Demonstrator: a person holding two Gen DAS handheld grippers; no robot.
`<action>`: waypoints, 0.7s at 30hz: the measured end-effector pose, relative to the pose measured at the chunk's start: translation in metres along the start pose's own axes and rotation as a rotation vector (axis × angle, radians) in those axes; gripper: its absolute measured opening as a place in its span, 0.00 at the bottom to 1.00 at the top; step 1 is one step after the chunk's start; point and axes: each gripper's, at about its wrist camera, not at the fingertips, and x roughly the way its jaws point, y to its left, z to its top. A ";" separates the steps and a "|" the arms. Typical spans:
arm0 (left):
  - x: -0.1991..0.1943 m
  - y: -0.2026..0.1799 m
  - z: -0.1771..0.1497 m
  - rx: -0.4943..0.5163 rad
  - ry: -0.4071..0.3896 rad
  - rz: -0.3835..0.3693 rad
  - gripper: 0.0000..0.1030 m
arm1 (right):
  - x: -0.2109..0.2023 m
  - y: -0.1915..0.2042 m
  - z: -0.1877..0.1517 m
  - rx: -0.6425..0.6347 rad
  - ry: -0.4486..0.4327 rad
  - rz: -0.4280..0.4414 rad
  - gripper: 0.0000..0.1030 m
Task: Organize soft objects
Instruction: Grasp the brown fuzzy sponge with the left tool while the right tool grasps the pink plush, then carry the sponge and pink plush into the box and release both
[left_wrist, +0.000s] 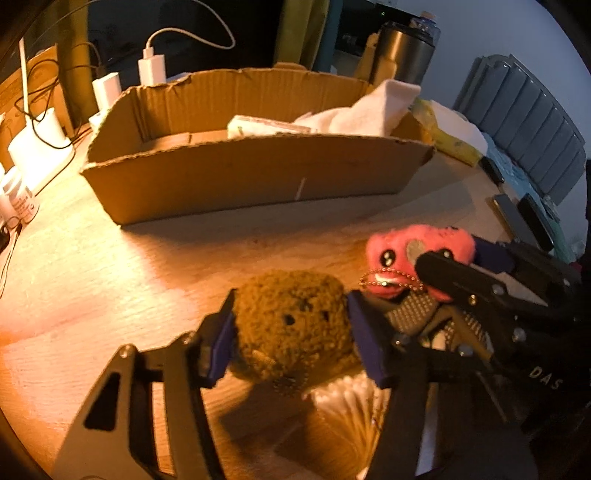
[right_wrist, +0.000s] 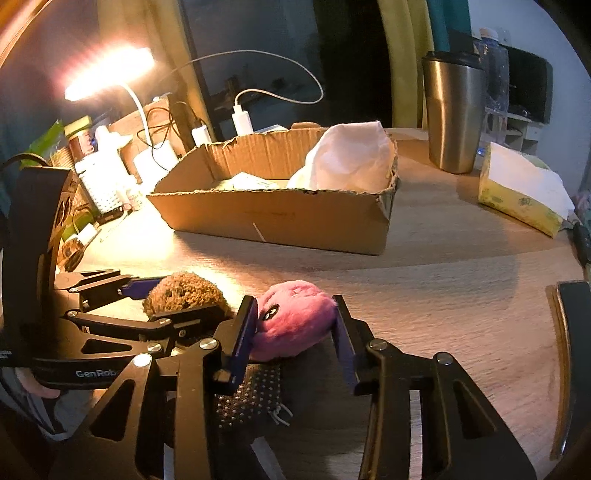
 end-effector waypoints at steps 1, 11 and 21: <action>0.000 -0.001 -0.001 0.006 0.001 -0.003 0.52 | 0.000 0.001 0.000 -0.002 -0.002 0.001 0.38; -0.016 -0.002 0.000 0.021 -0.042 -0.044 0.47 | -0.014 0.007 0.009 -0.019 -0.041 -0.033 0.36; -0.054 0.008 0.007 0.022 -0.155 -0.046 0.47 | -0.033 0.016 0.023 -0.032 -0.092 -0.074 0.36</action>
